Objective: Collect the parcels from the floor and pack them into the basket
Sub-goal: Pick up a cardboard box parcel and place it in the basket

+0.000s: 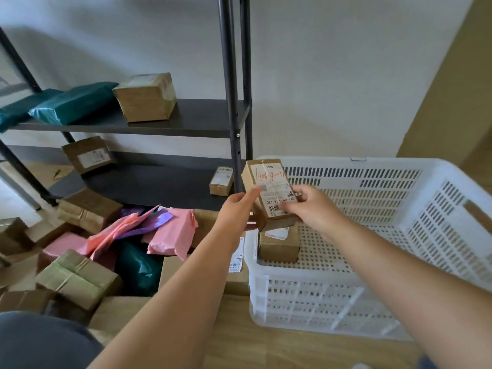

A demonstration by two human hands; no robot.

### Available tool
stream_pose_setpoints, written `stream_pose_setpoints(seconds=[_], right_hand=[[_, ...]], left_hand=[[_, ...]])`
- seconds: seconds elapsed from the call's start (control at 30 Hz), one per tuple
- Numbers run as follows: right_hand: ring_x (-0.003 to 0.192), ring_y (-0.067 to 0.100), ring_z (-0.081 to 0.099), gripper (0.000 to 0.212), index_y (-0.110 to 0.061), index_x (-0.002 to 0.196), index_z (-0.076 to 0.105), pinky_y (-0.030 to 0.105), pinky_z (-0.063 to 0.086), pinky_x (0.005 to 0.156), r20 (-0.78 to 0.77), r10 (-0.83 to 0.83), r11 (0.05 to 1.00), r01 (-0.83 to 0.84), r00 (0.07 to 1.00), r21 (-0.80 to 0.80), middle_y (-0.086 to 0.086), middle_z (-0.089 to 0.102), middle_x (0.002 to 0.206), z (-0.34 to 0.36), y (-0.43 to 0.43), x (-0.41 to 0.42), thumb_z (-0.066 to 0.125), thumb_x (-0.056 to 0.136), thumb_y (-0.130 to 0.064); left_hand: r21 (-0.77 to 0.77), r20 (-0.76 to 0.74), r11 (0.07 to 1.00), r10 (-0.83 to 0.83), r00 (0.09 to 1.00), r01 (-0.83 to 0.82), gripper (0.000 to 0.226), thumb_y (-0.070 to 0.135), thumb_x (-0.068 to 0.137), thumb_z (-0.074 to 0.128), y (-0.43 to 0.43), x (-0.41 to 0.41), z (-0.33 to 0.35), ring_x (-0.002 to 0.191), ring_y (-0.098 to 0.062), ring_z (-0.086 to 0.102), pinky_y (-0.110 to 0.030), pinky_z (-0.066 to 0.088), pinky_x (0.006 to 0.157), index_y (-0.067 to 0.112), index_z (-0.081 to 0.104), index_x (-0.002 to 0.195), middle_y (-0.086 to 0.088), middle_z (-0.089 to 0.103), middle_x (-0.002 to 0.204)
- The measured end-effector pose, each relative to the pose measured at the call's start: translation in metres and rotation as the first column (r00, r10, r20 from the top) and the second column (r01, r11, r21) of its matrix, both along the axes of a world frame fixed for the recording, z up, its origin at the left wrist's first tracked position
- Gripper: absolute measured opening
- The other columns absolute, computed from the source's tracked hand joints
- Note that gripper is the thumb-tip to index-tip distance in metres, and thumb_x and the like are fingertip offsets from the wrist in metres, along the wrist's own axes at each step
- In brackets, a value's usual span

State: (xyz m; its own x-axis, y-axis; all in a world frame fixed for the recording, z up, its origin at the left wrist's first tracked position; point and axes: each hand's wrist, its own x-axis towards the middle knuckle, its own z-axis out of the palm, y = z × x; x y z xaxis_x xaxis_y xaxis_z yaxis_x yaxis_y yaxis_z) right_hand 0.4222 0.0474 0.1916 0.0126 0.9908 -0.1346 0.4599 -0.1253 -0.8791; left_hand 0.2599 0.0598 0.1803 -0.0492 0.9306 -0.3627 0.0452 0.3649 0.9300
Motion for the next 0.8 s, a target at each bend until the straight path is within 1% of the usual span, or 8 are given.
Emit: stream_pose_setpoints(seconds=[0.13, 0.3, 0.4, 0.5, 0.57, 0.63, 0.7, 0.8], right_hand=[[0.091, 0.0, 0.059, 0.053, -0.026, 0.139, 0.044, 0.018, 0.044, 0.068, 0.057, 0.126, 0.991, -0.123, 0.99, -0.057, -0.01, 0.063, 0.123, 0.004, 0.001, 0.018, 0.065, 0.09, -0.021], [0.097, 0.013, 0.067, 0.034, -0.023, 0.12, 0.059, 0.038, 0.053, 0.09, -0.021, 0.123, 0.966, -0.125, 0.992, -0.226, -0.009, 0.073, 0.102, -0.003, 0.009, 0.053, 0.068, 0.088, -0.025], [0.091, 0.016, 0.071, 0.046, -0.015, 0.122, 0.058, 0.038, 0.057, 0.086, -0.046, 0.076, 0.968, -0.085, 0.996, -0.238, -0.002, 0.074, 0.1, -0.005, 0.02, 0.066, 0.076, 0.08, -0.013], [0.092, 0.016, 0.066, 0.066, -0.021, 0.13, 0.052, 0.033, 0.058, 0.076, 0.166, 0.102, 0.986, -0.078, 0.981, -0.145, -0.001, 0.065, 0.109, 0.002, 0.028, 0.075, 0.082, 0.072, -0.009], [0.092, 0.013, 0.061, 0.065, -0.027, 0.126, 0.055, 0.023, 0.052, 0.068, 0.383, 0.179, 0.983, -0.152, 0.906, -0.099, -0.005, 0.059, 0.112, 0.01, 0.03, 0.08, 0.083, 0.07, -0.01], [0.094, 0.01, 0.056, 0.062, -0.032, 0.122, 0.058, 0.024, 0.048, 0.074, 0.478, 0.267, 0.963, -0.246, 0.837, -0.108, -0.008, 0.053, 0.114, 0.014, 0.03, 0.084, 0.082, 0.069, -0.008], [0.09, 0.003, 0.05, 0.061, -0.038, 0.117, 0.059, 0.023, 0.043, 0.074, 0.515, 0.316, 0.947, -0.296, 0.797, -0.124, -0.014, 0.046, 0.11, 0.019, 0.03, 0.086, 0.081, 0.069, -0.007], [0.087, 0.001, 0.051, 0.06, -0.039, 0.113, 0.062, 0.019, 0.041, 0.067, 0.497, 0.335, 0.941, -0.307, 0.801, -0.139, -0.018, 0.047, 0.107, 0.022, 0.032, 0.091, 0.08, 0.069, -0.002]], left_hand=[[-0.052, 0.051, 0.998, -0.03, 0.998, 0.033, 0.056, 0.033, 0.088, 0.069, 0.009, 0.017, -0.009, 0.086, -0.019, 0.072, -0.03, 0.06, 0.06, 0.014, 0.047, 0.135, -0.006, 0.07, 0.107], [-0.107, 0.107, 0.991, -0.073, 0.992, 0.084, 0.058, 0.03, 0.088, 0.071, 0.014, 0.041, -0.024, 0.087, -0.02, 0.073, -0.036, 0.062, 0.073, 0.012, 0.045, 0.137, -0.007, 0.07, 0.109], [-0.131, 0.105, 0.989, -0.054, 0.993, 0.068, 0.067, 0.028, 0.086, 0.072, 0.014, 0.047, -0.028, 0.09, -0.021, 0.072, -0.036, 0.061, 0.078, 0.012, 0.038, 0.141, -0.007, 0.069, 0.111], [-0.003, -0.179, 1.0, -0.028, 0.983, 0.028, 0.088, 0.031, 0.083, 0.075, 0.016, 0.048, -0.025, 0.117, -0.026, 0.059, -0.041, 0.052, 0.095, 0.022, 0.02, 0.151, -0.005, 0.053, 0.138], [0.136, -0.431, 0.986, -0.027, 0.902, 0.094, 0.094, 0.034, 0.082, 0.075, 0.017, 0.049, -0.019, 0.13, -0.027, 0.048, -0.044, 0.048, 0.096, 0.028, 0.014, 0.153, -0.001, 0.035, 0.152], [0.224, -0.591, 0.94, -0.078, 0.803, 0.257, 0.088, 0.034, 0.081, 0.076, 0.021, 0.051, -0.015, 0.133, -0.023, 0.043, -0.044, 0.047, 0.1, 0.029, 0.023, 0.151, 0.005, 0.032, 0.151], [0.139, -0.698, 0.879, -0.24, 0.674, 0.457, 0.08, 0.035, 0.082, 0.075, 0.026, 0.055, -0.014, 0.134, -0.02, 0.041, -0.044, 0.042, 0.108, 0.028, 0.032, 0.149, 0.006, 0.036, 0.15], [-0.02, -0.676, 0.814, -0.439, 0.592, 0.581, 0.061, 0.032, 0.082, 0.075, 0.029, 0.063, -0.015, 0.109, -0.016, 0.058, -0.037, 0.052, 0.094, 0.029, 0.047, 0.137, 0.007, 0.059, 0.126]])
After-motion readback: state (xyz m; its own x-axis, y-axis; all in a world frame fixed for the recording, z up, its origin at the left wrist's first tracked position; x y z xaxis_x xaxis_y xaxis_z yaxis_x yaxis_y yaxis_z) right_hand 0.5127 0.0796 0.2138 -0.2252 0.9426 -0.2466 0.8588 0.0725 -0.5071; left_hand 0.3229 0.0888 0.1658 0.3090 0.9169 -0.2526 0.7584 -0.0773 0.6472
